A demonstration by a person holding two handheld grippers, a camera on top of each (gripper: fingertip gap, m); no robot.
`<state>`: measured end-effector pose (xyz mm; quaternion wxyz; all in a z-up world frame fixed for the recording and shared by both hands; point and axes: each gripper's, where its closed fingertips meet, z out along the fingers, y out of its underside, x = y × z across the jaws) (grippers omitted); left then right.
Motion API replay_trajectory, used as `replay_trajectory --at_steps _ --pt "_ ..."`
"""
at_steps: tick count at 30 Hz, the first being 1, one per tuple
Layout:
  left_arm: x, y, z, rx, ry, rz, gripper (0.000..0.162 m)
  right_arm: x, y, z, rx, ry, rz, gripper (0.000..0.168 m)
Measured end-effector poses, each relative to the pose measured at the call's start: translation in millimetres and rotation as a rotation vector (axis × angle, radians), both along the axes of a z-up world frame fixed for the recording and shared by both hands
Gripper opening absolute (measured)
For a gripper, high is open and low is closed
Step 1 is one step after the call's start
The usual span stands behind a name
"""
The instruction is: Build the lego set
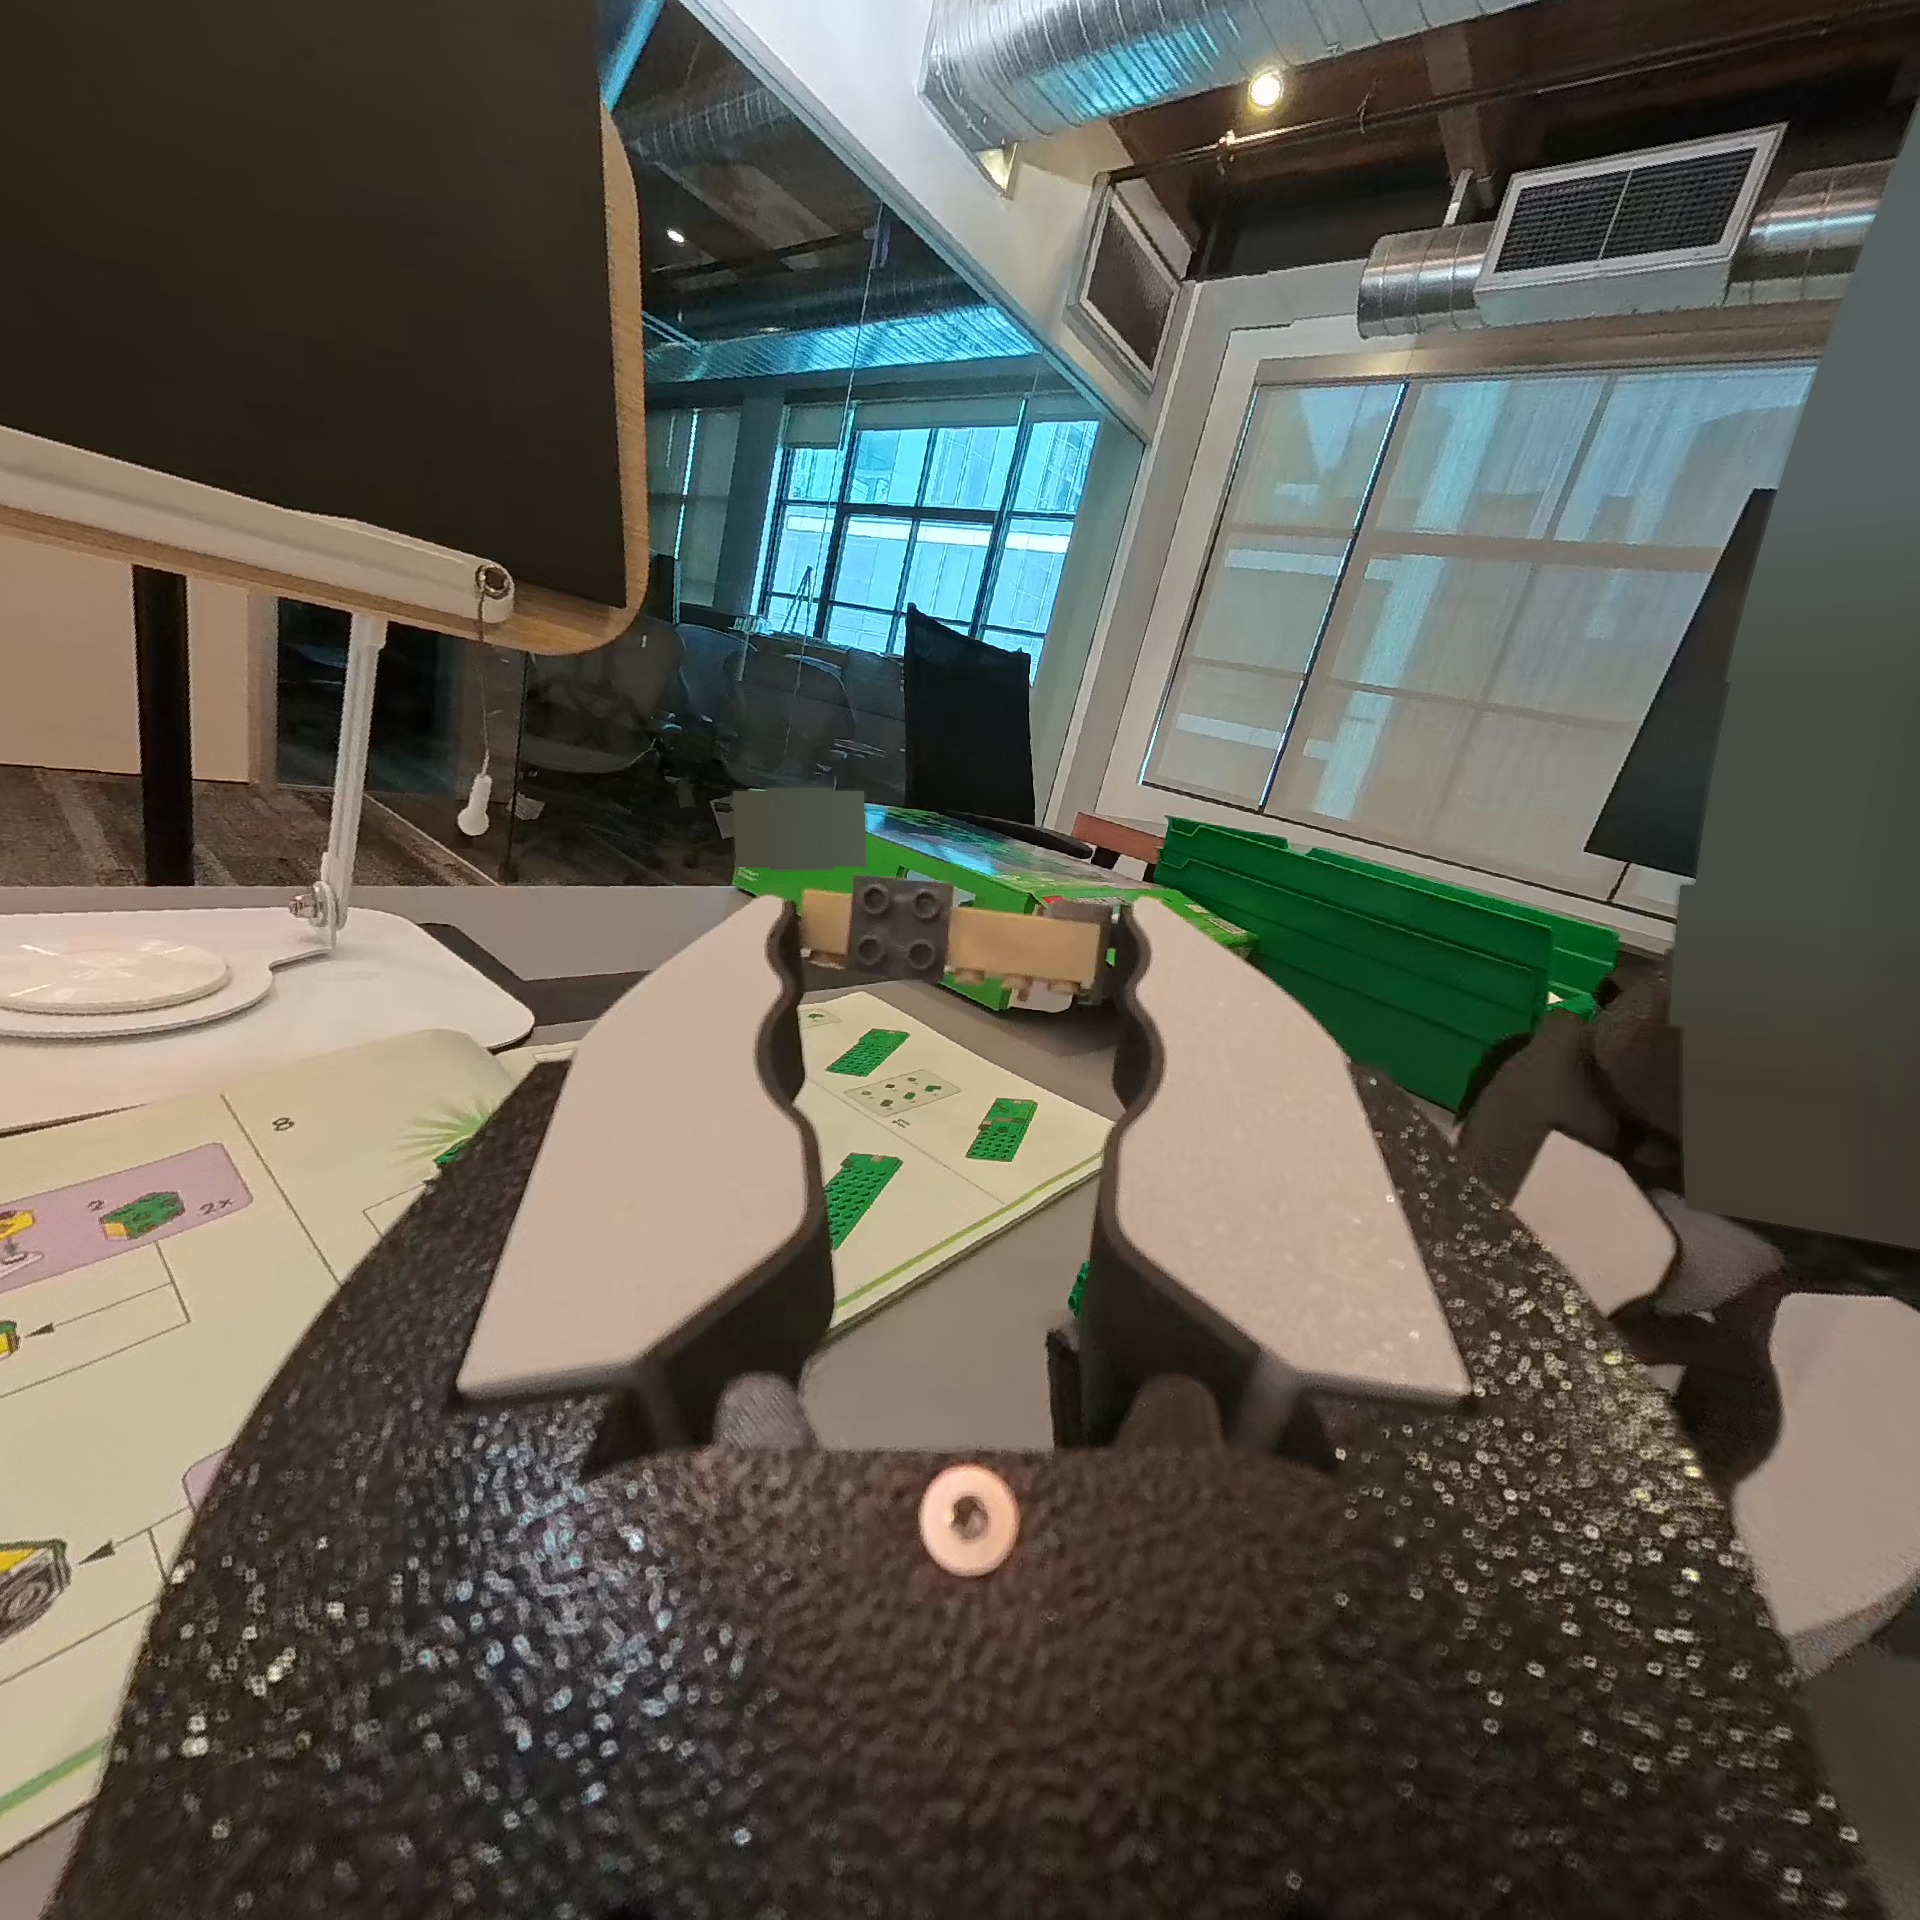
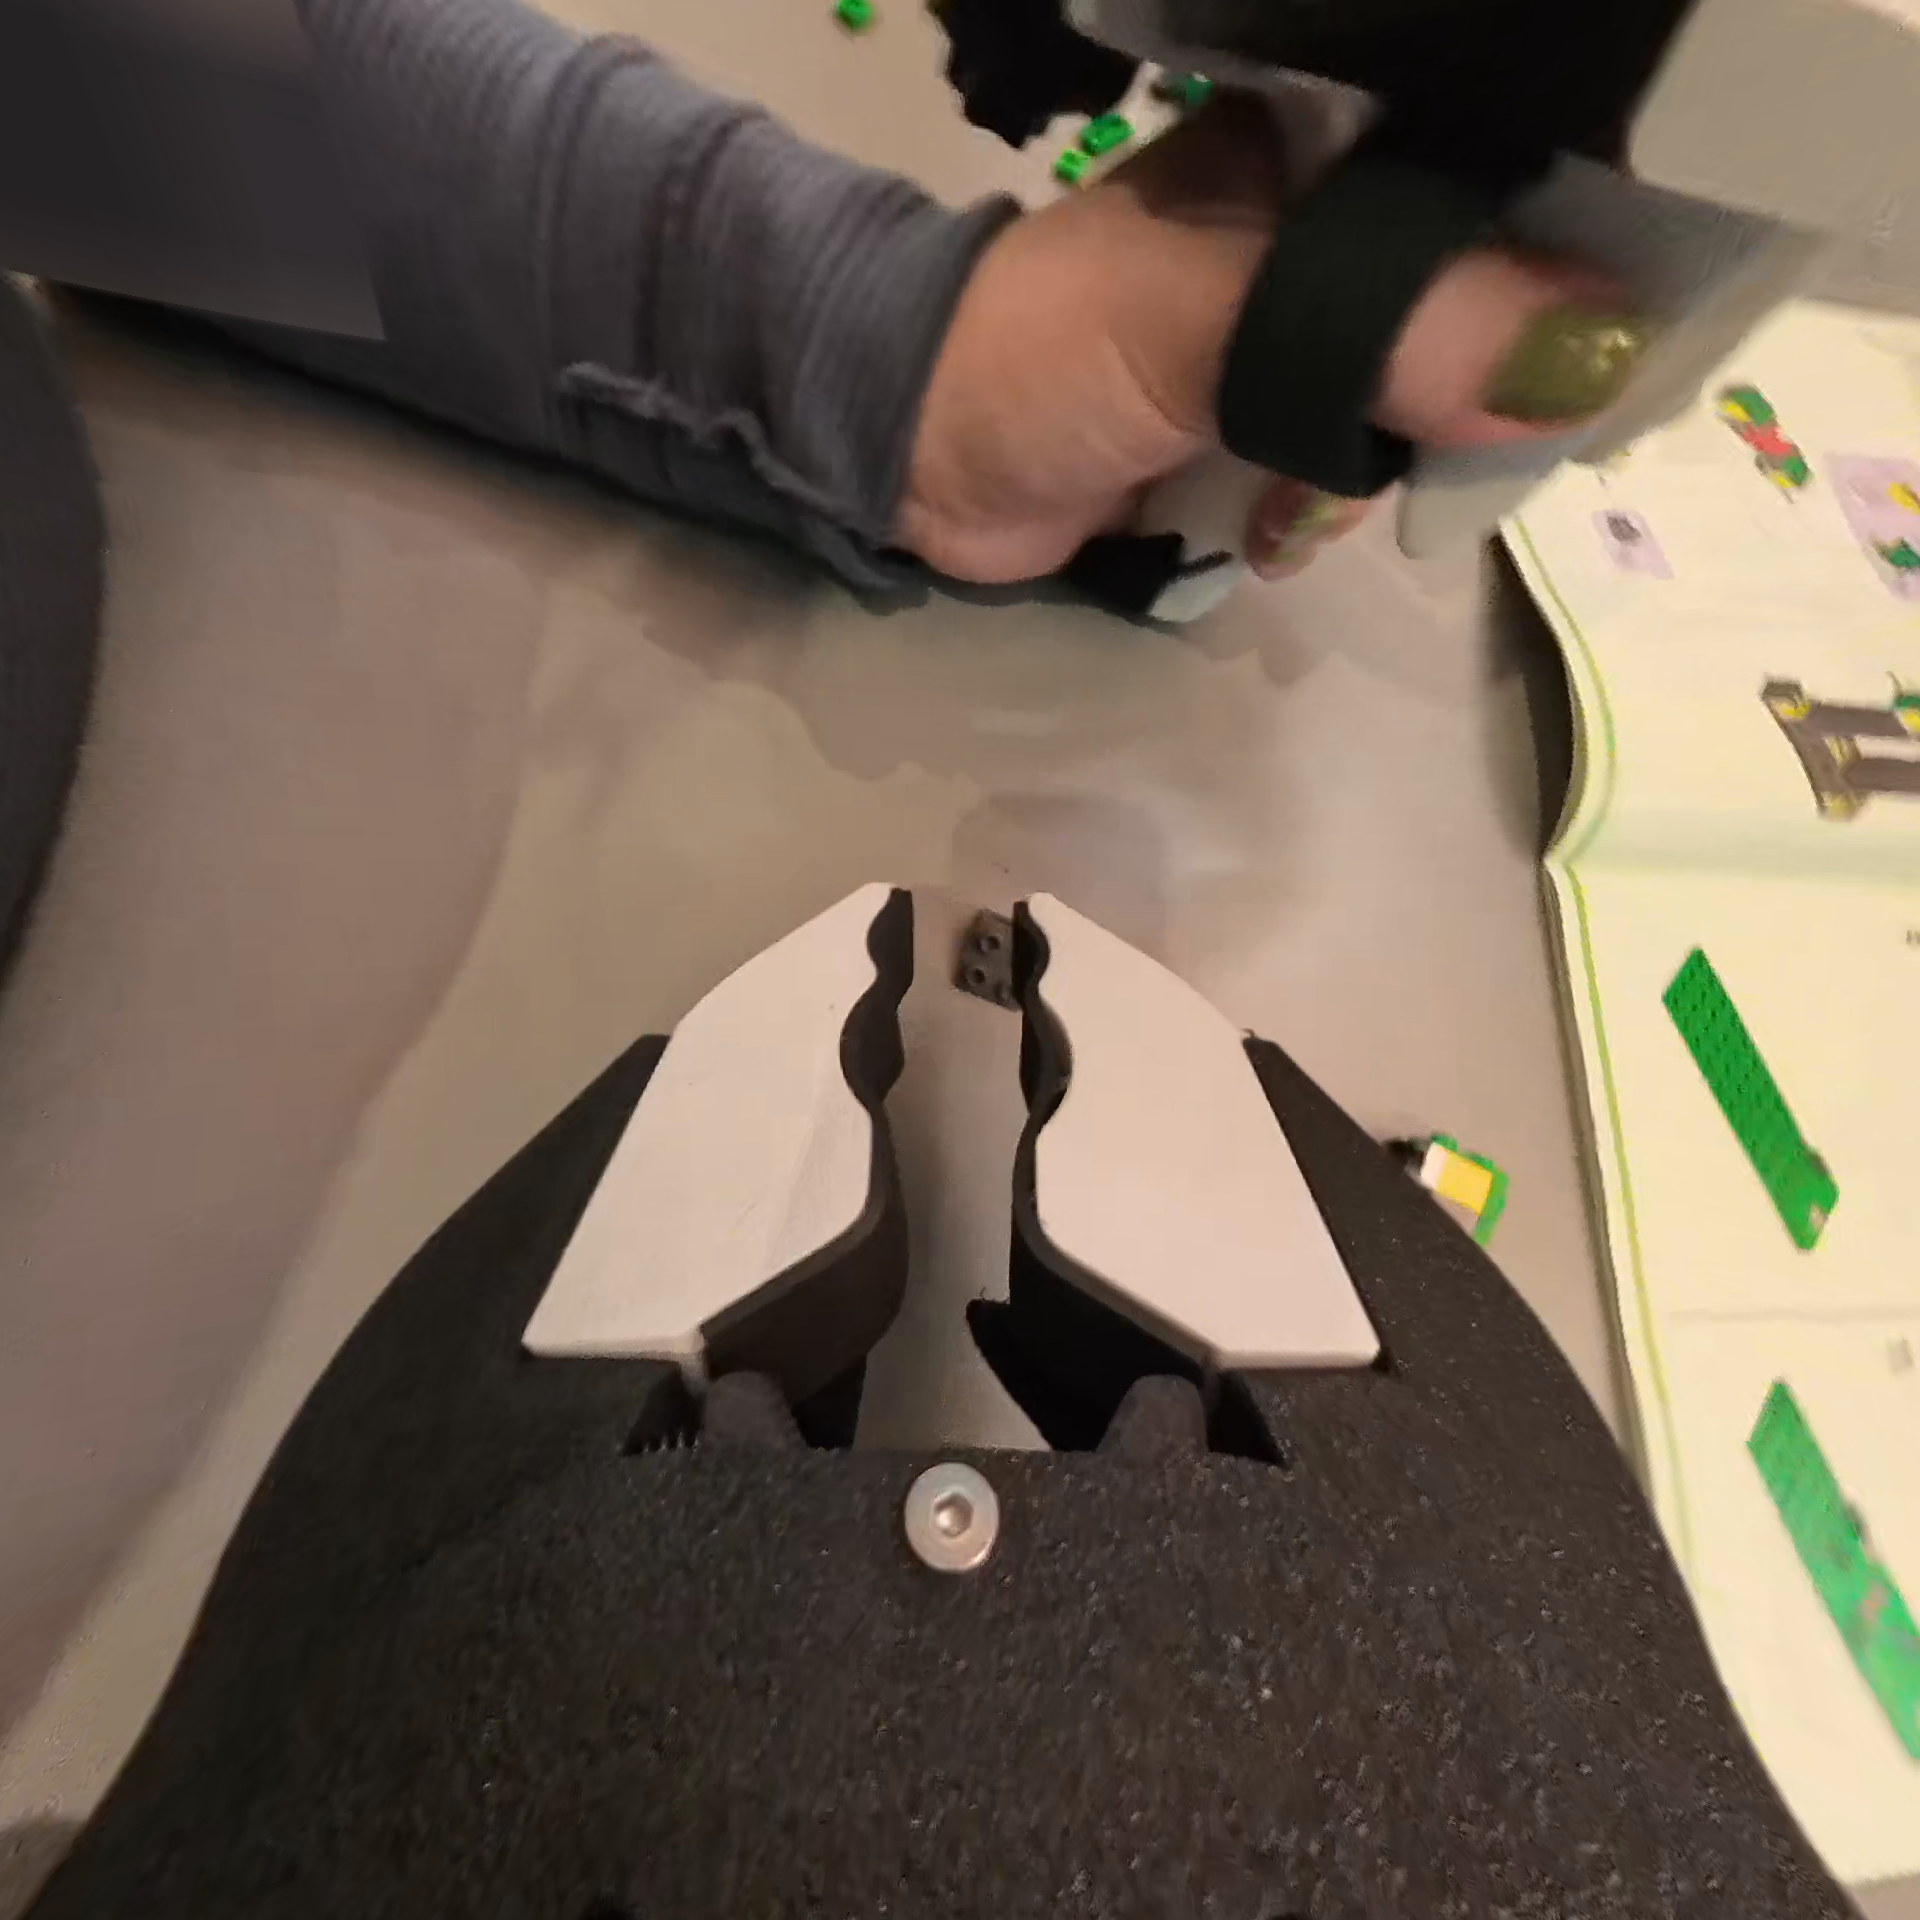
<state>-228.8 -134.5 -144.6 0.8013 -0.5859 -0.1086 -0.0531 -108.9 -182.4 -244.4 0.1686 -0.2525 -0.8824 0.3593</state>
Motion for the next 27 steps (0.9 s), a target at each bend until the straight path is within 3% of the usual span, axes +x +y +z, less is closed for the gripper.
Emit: replay_trajectory --at_steps 7,17,27 --pt "-1 0 0 -0.001 -0.007 -0.004 0.057 2 -1 4 0.062 -0.018 0.203 0.034" --pt "0 1 -1 -0.009 -0.001 -0.007 0.057 1 14 -19 0.386 0.021 0.601 0.024" --pt "-1 2 -1 -0.014 0.001 -0.007 0.057 -3 9 -28 0.505 0.009 0.817 0.020"
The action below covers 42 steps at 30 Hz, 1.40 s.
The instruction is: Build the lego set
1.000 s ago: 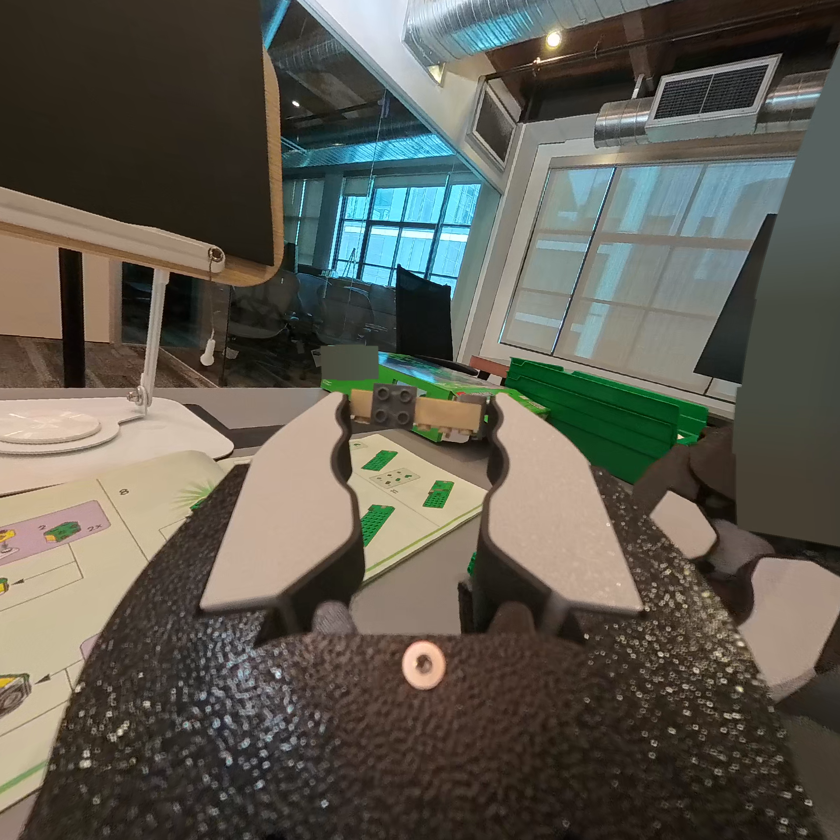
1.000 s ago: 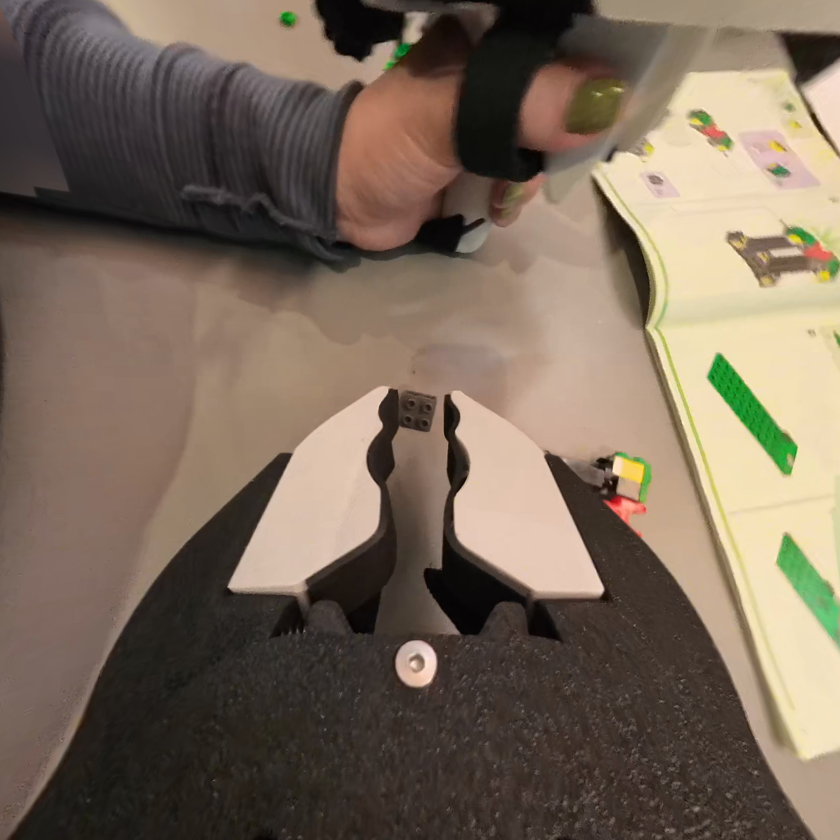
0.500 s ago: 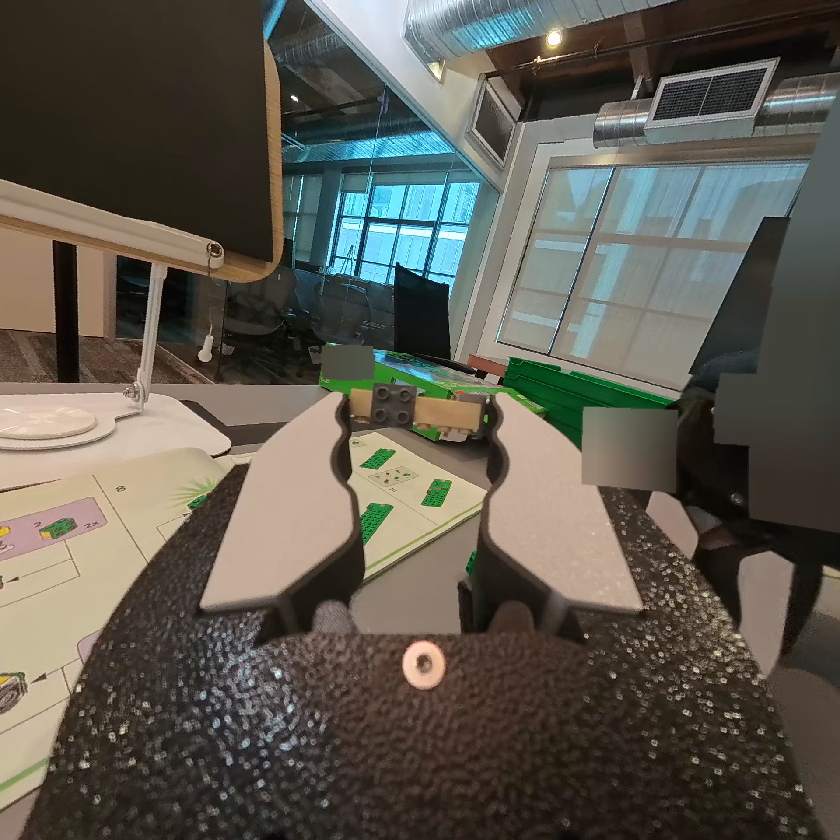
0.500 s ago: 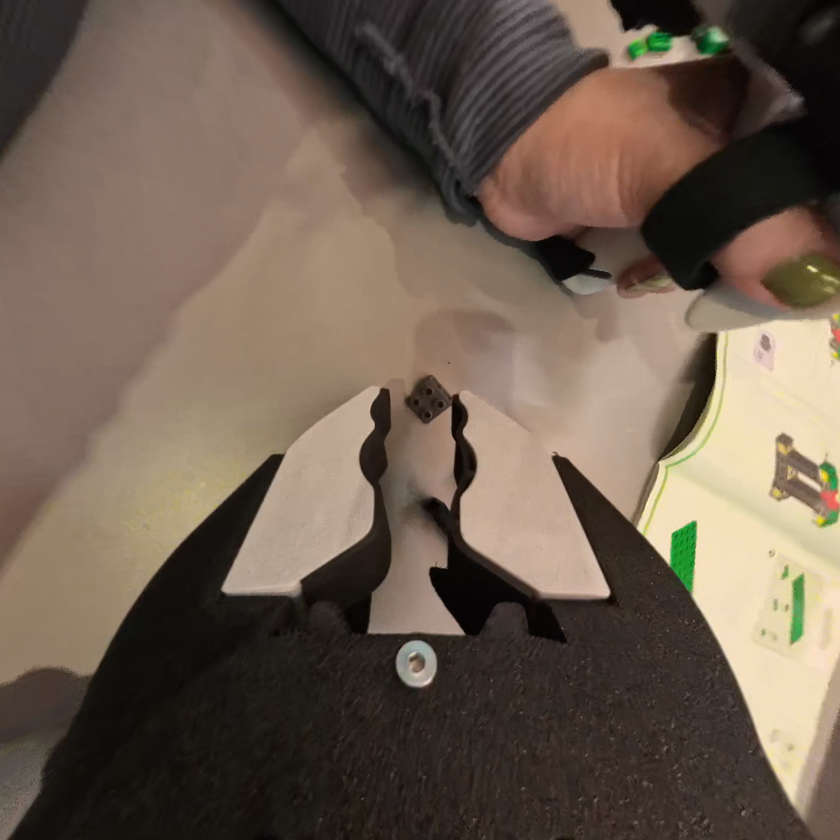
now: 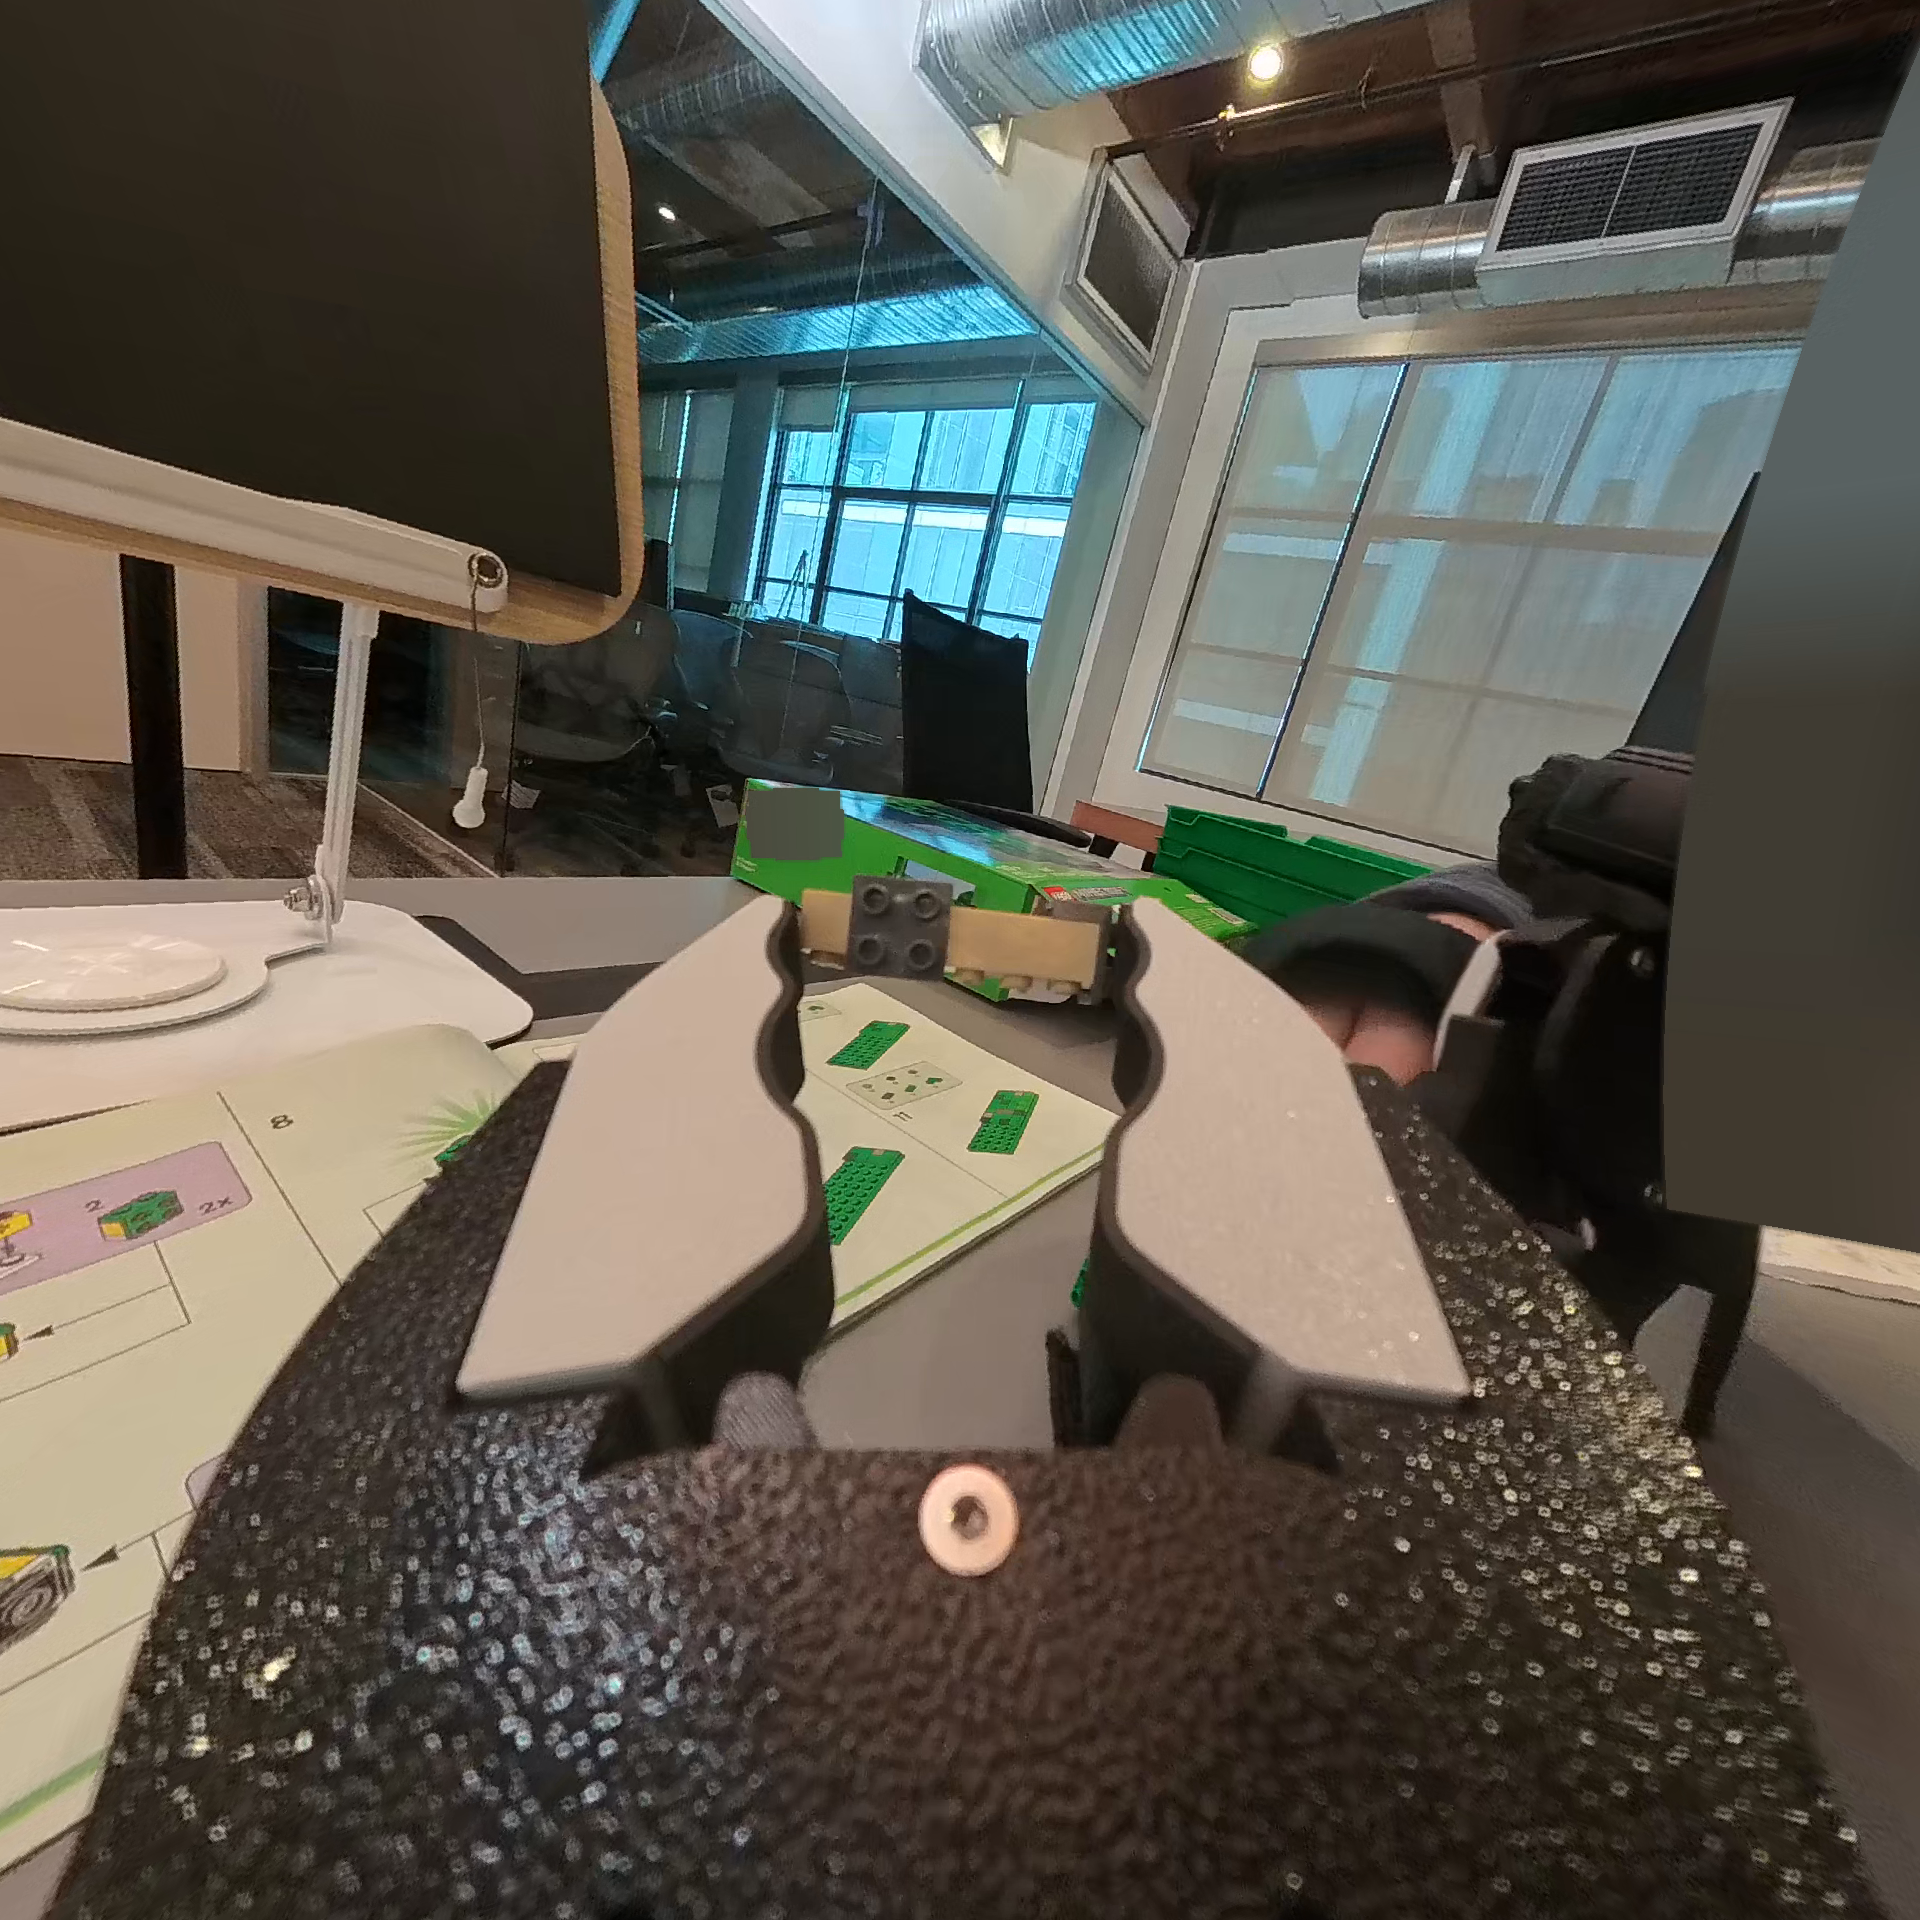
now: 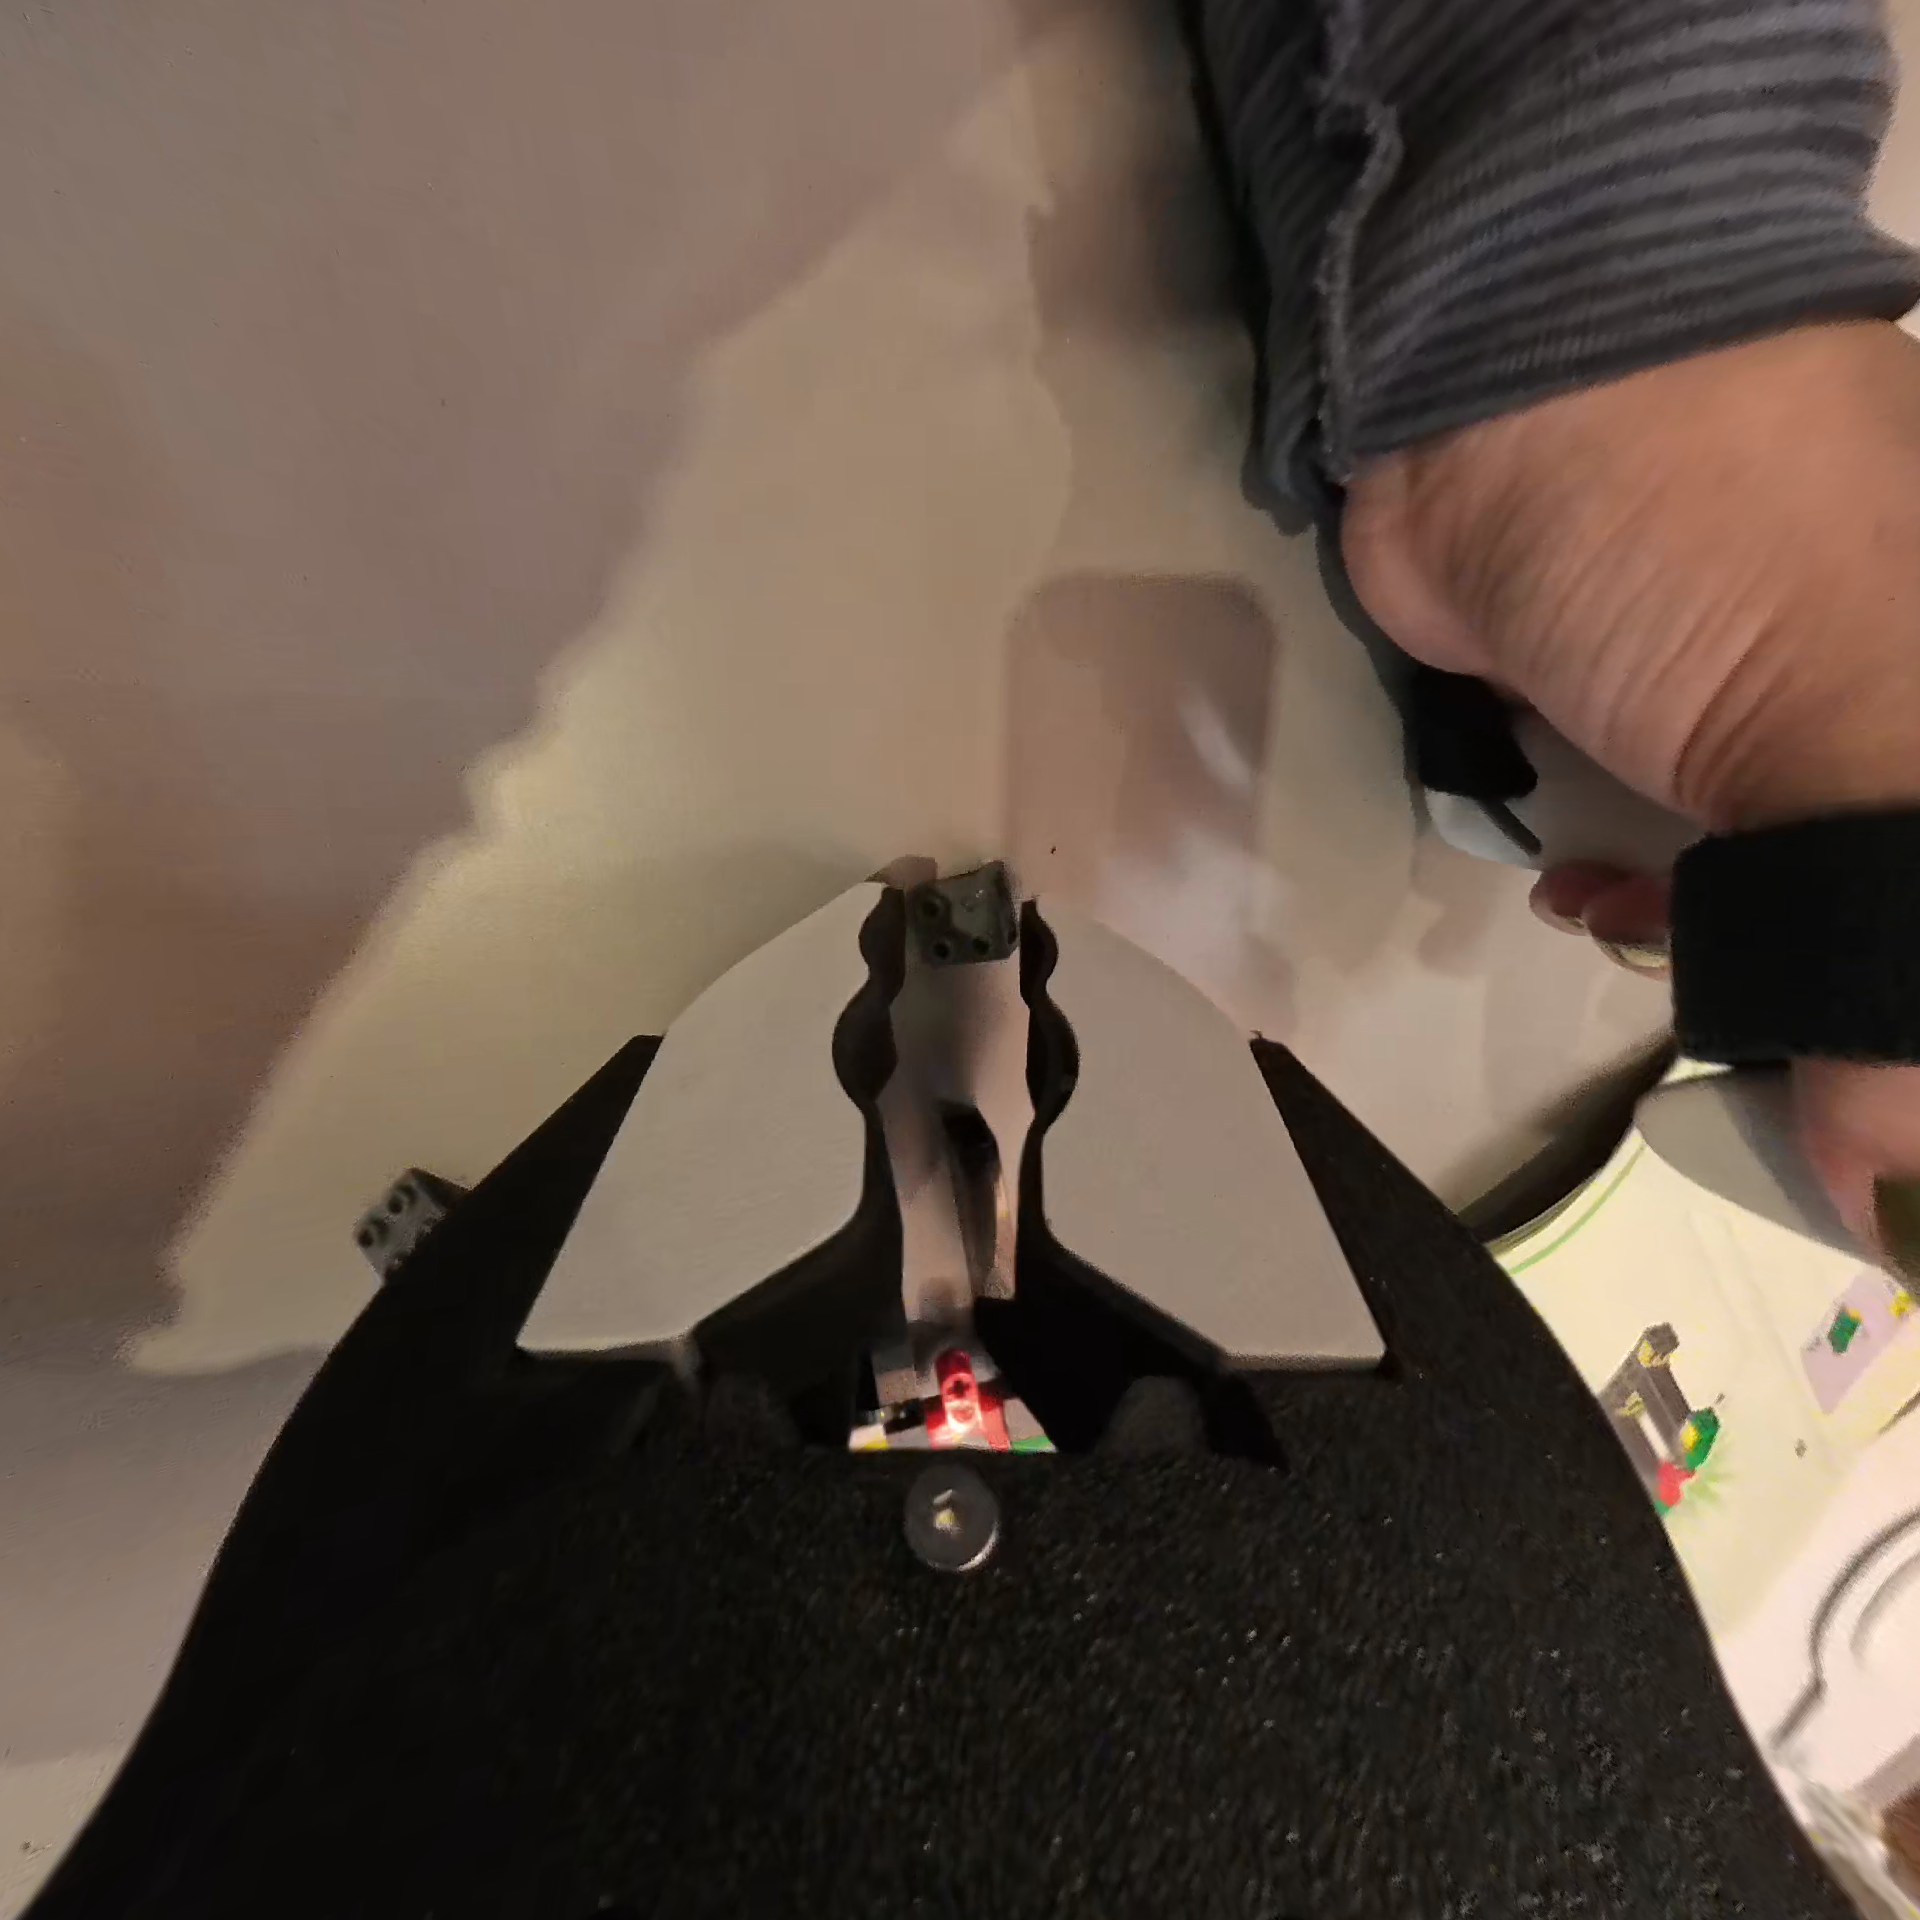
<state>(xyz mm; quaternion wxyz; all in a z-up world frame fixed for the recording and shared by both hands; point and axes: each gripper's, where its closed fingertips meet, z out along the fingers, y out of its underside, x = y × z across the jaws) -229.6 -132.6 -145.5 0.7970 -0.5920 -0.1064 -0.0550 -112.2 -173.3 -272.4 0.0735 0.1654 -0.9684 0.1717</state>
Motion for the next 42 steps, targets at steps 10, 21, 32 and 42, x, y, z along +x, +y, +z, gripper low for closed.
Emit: replay_trajectory --at_steps 10,21,32,42 --pt "-1 0 0 0.002 -0.013 -0.005 0.057 1 2 2 0.035 -0.038 0.042 0.010" --pt "-2 0 -1 -0.004 -0.013 -0.003 0.057 0 -3 2 0.041 -0.032 0.068 0.009" --pt "-1 0 -2 -0.014 -0.006 -0.005 0.057 -6 -8 3 0.025 0.080 0.083 0.000" --pt "-1 1 -2 -0.015 -0.005 -0.007 0.057 -3 -17 6 -0.092 0.035 -0.061 0.008"
